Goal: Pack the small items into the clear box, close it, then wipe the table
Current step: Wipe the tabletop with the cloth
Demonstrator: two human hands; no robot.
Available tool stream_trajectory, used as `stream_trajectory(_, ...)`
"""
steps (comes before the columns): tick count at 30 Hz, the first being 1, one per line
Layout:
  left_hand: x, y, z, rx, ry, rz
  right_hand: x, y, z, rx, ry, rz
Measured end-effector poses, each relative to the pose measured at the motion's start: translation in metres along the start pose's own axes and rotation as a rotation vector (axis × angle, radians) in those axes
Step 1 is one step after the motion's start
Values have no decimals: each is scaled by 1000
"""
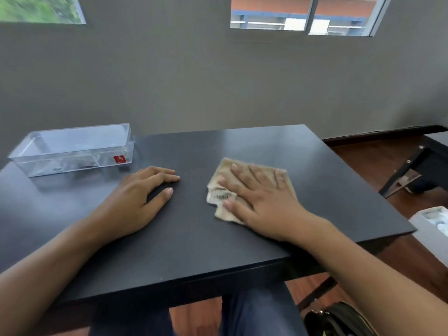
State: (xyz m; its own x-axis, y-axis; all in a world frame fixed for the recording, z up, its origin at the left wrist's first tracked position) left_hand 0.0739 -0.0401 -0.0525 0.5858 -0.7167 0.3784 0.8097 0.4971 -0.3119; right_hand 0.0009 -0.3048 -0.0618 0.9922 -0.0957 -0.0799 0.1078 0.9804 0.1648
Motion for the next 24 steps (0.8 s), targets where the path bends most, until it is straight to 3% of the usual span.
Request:
stream_trajectory(4,-40,14,19,42,20,59,-22,-30,8,-25,31,-31)
stream_trajectory(10,-60,18,30,47,27,74,79,-34,20,-62,5,-220)
stream_trajectory(16,-64,19,29,44,42,92,125,33,11,-58,49,-17)
stream_trajectory(24,-80,18,32,63,36,111,-6,50,1,-72,50,322)
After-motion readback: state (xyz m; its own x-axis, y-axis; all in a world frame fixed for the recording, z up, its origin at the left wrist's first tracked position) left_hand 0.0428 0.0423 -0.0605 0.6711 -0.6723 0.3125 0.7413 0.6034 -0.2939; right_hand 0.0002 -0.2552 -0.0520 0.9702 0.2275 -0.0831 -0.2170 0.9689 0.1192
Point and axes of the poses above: each hand's wrist, its own x-axis towards the middle knuckle, its own z-axis out of the back of the hand, y = z × x, the point moved 5 cm from there along x, towards the middle knuckle, and after that the axes turned 15 degrees about -z, right-handed, at the moved point
